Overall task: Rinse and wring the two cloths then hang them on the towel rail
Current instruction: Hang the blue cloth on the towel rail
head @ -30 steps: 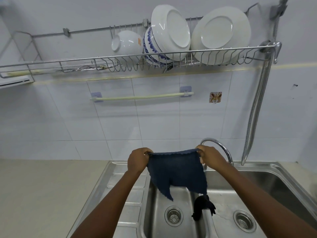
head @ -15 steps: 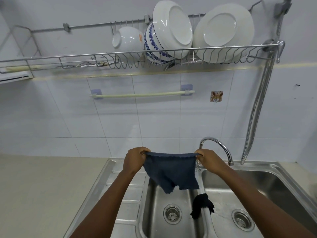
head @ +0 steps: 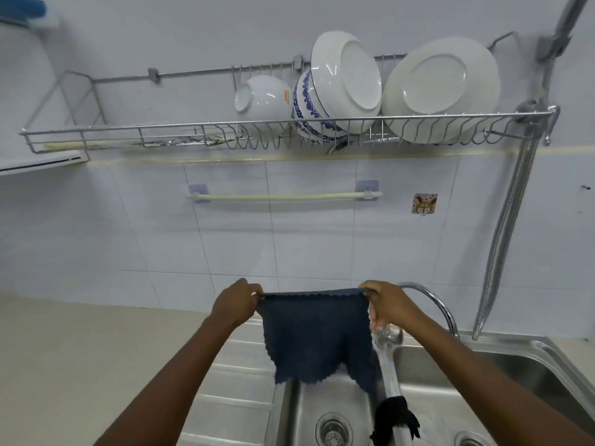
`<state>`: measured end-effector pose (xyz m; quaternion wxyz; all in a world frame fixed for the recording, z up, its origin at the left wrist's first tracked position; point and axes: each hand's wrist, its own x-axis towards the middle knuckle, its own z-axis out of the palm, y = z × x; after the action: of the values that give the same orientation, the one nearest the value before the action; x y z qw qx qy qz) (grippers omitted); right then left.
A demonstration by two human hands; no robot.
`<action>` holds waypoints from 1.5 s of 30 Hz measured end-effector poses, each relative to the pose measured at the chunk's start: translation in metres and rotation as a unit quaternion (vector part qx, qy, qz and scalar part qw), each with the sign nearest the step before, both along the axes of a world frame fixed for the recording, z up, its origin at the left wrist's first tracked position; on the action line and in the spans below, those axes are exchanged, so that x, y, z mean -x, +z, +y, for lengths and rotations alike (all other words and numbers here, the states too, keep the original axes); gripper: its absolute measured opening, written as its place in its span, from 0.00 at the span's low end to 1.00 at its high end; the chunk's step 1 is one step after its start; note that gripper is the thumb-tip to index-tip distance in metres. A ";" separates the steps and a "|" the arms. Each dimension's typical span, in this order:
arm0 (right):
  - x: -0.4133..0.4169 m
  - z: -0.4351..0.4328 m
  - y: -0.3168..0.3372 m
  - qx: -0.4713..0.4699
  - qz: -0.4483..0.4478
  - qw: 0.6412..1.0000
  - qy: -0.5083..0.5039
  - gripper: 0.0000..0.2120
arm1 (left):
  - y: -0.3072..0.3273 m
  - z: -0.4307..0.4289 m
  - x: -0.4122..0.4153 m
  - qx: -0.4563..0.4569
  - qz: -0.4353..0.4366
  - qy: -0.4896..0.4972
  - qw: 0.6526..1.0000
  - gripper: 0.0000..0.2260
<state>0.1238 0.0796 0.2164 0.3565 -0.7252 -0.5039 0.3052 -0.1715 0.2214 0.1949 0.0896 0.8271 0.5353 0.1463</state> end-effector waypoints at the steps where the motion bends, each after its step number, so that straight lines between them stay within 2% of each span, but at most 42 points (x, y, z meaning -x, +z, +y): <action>1: 0.004 0.010 0.013 -0.013 0.071 0.997 -0.010 0.11 | 0.013 0.011 0.005 0.006 -0.011 0.006 1.000 0.10; 4: 0.014 0.042 0.056 -0.060 0.213 0.975 -0.004 0.10 | 0.057 0.039 0.017 0.033 -0.087 0.010 0.996 0.09; 8: 0.024 0.093 0.109 -0.126 0.291 0.948 -0.004 0.11 | 0.114 0.079 0.023 0.081 -0.240 0.022 0.967 0.08; 10: 0.028 0.123 0.131 -0.152 0.301 0.941 -0.013 0.11 | 0.139 0.101 0.022 0.124 -0.353 0.030 0.927 0.08; 13: 0.032 0.165 0.156 -0.195 0.266 0.944 -0.035 0.12 | 0.169 0.134 0.015 0.184 -0.491 0.015 0.851 0.06; 15: 0.031 0.190 0.165 -0.208 0.216 0.953 -0.037 0.13 | 0.177 0.157 0.010 0.163 -0.504 -0.004 0.848 0.08; 16: 0.030 0.202 0.167 -0.206 0.178 0.962 -0.030 0.13 | 0.178 0.168 0.008 0.138 -0.482 -0.020 0.865 0.10; 17: 0.028 0.212 0.167 -0.198 0.132 0.971 -0.019 0.13 | 0.177 0.178 0.007 0.096 -0.429 -0.043 0.897 0.11; 19: 0.024 0.229 0.162 -0.175 0.037 0.984 0.004 0.13 | 0.167 0.198 0.005 0.014 -0.276 -0.102 0.956 0.14; 20: 0.023 0.237 0.158 -0.158 -0.008 0.987 0.014 0.13 | 0.161 0.206 0.003 -0.004 -0.199 -0.125 0.972 0.15; 23: 0.022 0.246 0.142 -0.116 -0.127 0.985 0.029 0.13 | 0.143 0.219 0.001 -0.009 -0.060 -0.129 0.990 0.15; 27: 0.015 0.259 0.131 -0.106 -0.259 0.959 0.045 0.08 | 0.145 0.238 -0.002 -0.073 0.052 -0.034 0.995 0.13; 29: 0.016 0.264 0.129 -0.106 -0.307 0.945 0.028 0.07 | 0.147 0.245 -0.003 -0.080 0.065 0.019 0.995 0.14; 33: 0.024 0.274 0.133 -0.105 -0.411 0.904 -0.055 0.13 | 0.146 0.255 -0.003 -0.107 -0.002 0.121 0.987 0.18; 35: 0.026 0.276 0.135 -0.094 -0.444 0.887 -0.086 0.18 | 0.151 0.257 -0.004 -0.162 0.042 0.142 0.976 0.20; 38: 0.024 0.279 0.134 -0.104 -0.468 0.872 -0.099 0.20 | 0.153 0.252 -0.012 -0.209 0.171 0.083 0.959 0.14; 39: 0.023 0.281 0.134 -0.122 -0.484 0.861 -0.092 0.18 | 0.151 0.249 -0.013 -0.200 0.199 0.058 0.958 0.11; 41: 0.022 0.283 0.132 -0.141 -0.518 0.842 -0.052 0.12 | 0.146 0.250 -0.006 -0.180 0.187 0.027 0.965 0.08; 45: 0.032 0.282 0.125 -0.123 -0.515 0.846 0.062 0.13 | 0.146 0.254 0.029 -0.198 0.174 0.046 0.964 0.10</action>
<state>0.0914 0.3619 0.3418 0.1121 -0.6958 -0.6923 -0.1552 -0.2005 0.4753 0.3409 -0.1768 0.8158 0.5402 0.1073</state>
